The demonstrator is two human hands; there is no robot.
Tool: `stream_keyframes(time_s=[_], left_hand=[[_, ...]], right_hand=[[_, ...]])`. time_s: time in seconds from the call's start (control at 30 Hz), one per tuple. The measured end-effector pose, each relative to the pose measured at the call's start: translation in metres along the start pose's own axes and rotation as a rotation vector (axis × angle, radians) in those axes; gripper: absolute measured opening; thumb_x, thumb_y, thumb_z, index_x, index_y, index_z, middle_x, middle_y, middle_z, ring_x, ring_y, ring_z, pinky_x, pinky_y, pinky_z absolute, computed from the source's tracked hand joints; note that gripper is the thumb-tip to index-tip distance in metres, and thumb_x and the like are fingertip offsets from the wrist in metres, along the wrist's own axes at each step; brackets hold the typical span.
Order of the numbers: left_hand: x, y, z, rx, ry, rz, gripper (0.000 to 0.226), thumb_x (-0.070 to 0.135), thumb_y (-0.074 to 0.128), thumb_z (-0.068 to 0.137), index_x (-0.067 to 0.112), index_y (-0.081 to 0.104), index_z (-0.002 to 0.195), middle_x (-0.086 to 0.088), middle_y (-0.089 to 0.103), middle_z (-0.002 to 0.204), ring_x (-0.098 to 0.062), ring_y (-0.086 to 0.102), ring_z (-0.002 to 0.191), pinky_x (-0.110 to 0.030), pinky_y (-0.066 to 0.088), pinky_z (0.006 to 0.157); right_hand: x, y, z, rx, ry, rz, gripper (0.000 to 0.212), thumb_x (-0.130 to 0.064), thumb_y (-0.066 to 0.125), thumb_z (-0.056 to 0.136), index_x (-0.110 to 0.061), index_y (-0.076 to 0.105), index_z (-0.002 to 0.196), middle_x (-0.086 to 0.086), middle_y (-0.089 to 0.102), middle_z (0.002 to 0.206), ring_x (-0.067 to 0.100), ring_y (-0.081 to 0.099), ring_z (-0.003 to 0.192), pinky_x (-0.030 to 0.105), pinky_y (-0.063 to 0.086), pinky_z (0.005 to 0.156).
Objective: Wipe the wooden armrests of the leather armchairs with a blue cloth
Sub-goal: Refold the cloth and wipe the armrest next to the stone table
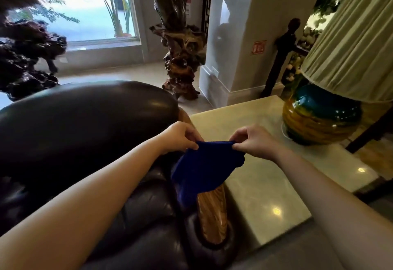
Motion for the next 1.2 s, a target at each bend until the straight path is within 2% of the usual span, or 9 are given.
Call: stream_keyframes(time_s=[0.13, 0.27, 0.33, 0.43, 0.53, 0.77, 0.9, 1.03, 1.2], left_hand=[[-0.045, 0.054, 0.034, -0.005, -0.129, 0.001, 0.016, 0.008, 0.072, 0.075, 0.015, 0.072, 0.089, -0.003, 0.072, 0.089, -0.015, 0.067, 0.084, -0.029, 0.056, 0.076], [-0.093, 0.111, 0.067, -0.012, -0.245, -0.08, 0.018, 0.006, 0.071, 0.075, 0.024, 0.07, 0.079, 0.005, 0.069, 0.079, -0.005, 0.065, 0.072, -0.017, 0.051, 0.061], [-0.116, 0.135, 0.082, -0.025, -0.289, -0.103, 0.022, 0.007, 0.071, 0.075, 0.028, 0.068, 0.077, 0.006, 0.07, 0.081, -0.004, 0.066, 0.074, -0.017, 0.052, 0.065], [-0.155, 0.165, 0.105, -0.03, -0.35, -0.125, 0.026, 0.006, 0.071, 0.075, 0.032, 0.068, 0.075, 0.004, 0.071, 0.085, -0.007, 0.068, 0.08, -0.025, 0.056, 0.076], [-0.192, 0.181, 0.129, -0.037, -0.394, -0.116, 0.029, 0.006, 0.07, 0.075, 0.034, 0.067, 0.074, 0.003, 0.07, 0.082, -0.005, 0.068, 0.077, -0.025, 0.057, 0.075], [-0.246, 0.176, 0.181, 0.039, -0.444, -0.097, 0.025, 0.003, 0.068, 0.077, 0.028, 0.066, 0.078, -0.001, 0.07, 0.09, -0.012, 0.067, 0.086, -0.031, 0.056, 0.082], [-0.257, 0.173, 0.196, 0.095, -0.45, -0.106, 0.021, 0.003, 0.068, 0.077, 0.025, 0.066, 0.078, -0.001, 0.07, 0.089, -0.012, 0.067, 0.085, -0.03, 0.057, 0.078], [-0.26, 0.171, 0.2, 0.164, -0.422, -0.103, 0.02, 0.006, 0.066, 0.079, 0.025, 0.063, 0.082, 0.002, 0.067, 0.089, -0.008, 0.065, 0.083, -0.021, 0.052, 0.066], [-0.263, 0.171, 0.206, 0.167, -0.417, -0.119, 0.015, 0.006, 0.063, 0.082, 0.02, 0.063, 0.089, -0.001, 0.066, 0.097, -0.009, 0.063, 0.088, -0.022, 0.052, 0.07]], right_hand=[[0.068, 0.034, 0.029, -0.103, 0.048, 0.035, 0.016, -0.006, 0.065, 0.074, -0.019, 0.07, 0.082, -0.008, 0.068, 0.073, 0.004, 0.064, 0.069, 0.01, 0.049, 0.055], [0.141, 0.071, 0.059, -0.22, 0.103, 0.065, 0.025, -0.007, 0.066, 0.071, -0.032, 0.064, 0.065, -0.016, 0.065, 0.065, -0.005, 0.061, 0.061, 0.005, 0.042, 0.049], [0.172, 0.091, 0.071, -0.27, 0.125, 0.063, 0.026, -0.008, 0.066, 0.07, -0.033, 0.063, 0.062, -0.017, 0.064, 0.064, -0.005, 0.06, 0.06, 0.004, 0.04, 0.048], [0.213, 0.122, 0.096, -0.337, 0.154, 0.056, 0.019, -0.01, 0.064, 0.071, -0.028, 0.066, 0.069, -0.012, 0.066, 0.068, 0.003, 0.063, 0.067, 0.01, 0.042, 0.054], [0.243, 0.155, 0.125, -0.373, 0.159, 0.043, 0.016, -0.012, 0.064, 0.071, -0.026, 0.069, 0.077, -0.007, 0.067, 0.073, 0.009, 0.064, 0.073, 0.015, 0.044, 0.059], [0.271, 0.199, 0.192, -0.314, 0.121, 0.004, 0.015, -0.01, 0.066, 0.074, -0.022, 0.068, 0.081, -0.006, 0.064, 0.078, 0.011, 0.061, 0.076, 0.021, 0.046, 0.063], [0.278, 0.21, 0.211, -0.258, 0.102, -0.02, 0.015, -0.01, 0.065, 0.075, -0.022, 0.067, 0.085, -0.008, 0.061, 0.079, 0.01, 0.058, 0.076, 0.021, 0.045, 0.064], [0.282, 0.217, 0.22, -0.217, 0.054, -0.011, 0.017, -0.009, 0.064, 0.077, -0.022, 0.066, 0.088, -0.008, 0.06, 0.081, 0.008, 0.057, 0.077, 0.018, 0.045, 0.064], [0.291, 0.225, 0.229, -0.184, 0.015, -0.027, 0.018, -0.008, 0.064, 0.078, -0.021, 0.066, 0.089, -0.003, 0.064, 0.088, 0.012, 0.059, 0.081, 0.02, 0.046, 0.069]])
Point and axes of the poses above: each hand's wrist, its own z-axis towards the middle knuckle, its own y-axis out of the palm, x = y × z, the point moved 4 cm from there along z, towards the middle knuckle
